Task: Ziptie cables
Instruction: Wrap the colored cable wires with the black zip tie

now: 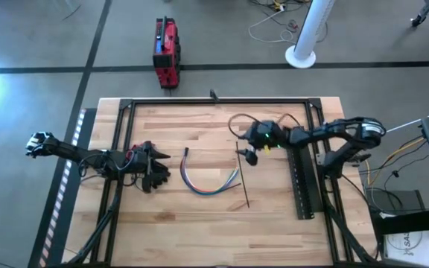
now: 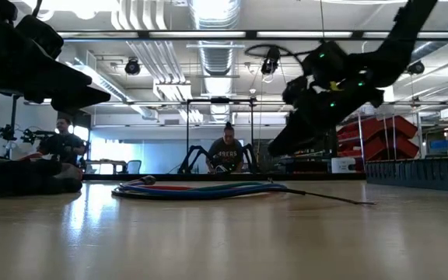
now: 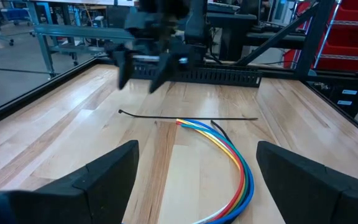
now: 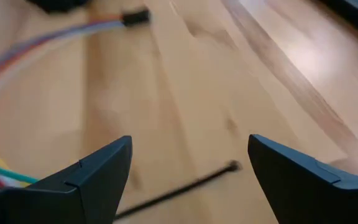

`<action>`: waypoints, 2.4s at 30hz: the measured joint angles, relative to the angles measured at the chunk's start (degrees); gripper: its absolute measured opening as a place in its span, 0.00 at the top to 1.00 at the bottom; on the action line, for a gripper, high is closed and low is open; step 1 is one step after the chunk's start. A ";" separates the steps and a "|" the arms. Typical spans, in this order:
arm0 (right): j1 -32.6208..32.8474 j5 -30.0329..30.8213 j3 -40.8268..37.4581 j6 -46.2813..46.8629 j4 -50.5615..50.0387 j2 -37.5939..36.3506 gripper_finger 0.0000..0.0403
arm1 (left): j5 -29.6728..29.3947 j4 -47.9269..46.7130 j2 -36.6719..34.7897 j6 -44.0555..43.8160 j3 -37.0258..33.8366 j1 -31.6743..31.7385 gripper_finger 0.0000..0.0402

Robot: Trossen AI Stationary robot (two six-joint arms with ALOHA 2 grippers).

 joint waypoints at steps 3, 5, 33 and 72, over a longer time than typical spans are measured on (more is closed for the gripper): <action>-3.40 -4.55 3.47 -3.24 -3.74 3.15 0.23 | 0.02 0.00 0.00 0.00 -0.01 0.01 0.22; -4.77 -7.00 4.38 -4.62 -4.01 4.94 0.24 | 0.02 0.00 0.00 0.00 -0.02 0.00 0.22; -5.78 -7.58 4.57 -11.77 5.22 13.27 0.50 | 0.02 0.10 0.00 0.00 -0.01 0.00 0.22; -7.90 -14.02 6.51 -18.15 6.19 17.46 0.58 | 0.02 0.44 0.00 0.00 0.00 0.02 0.22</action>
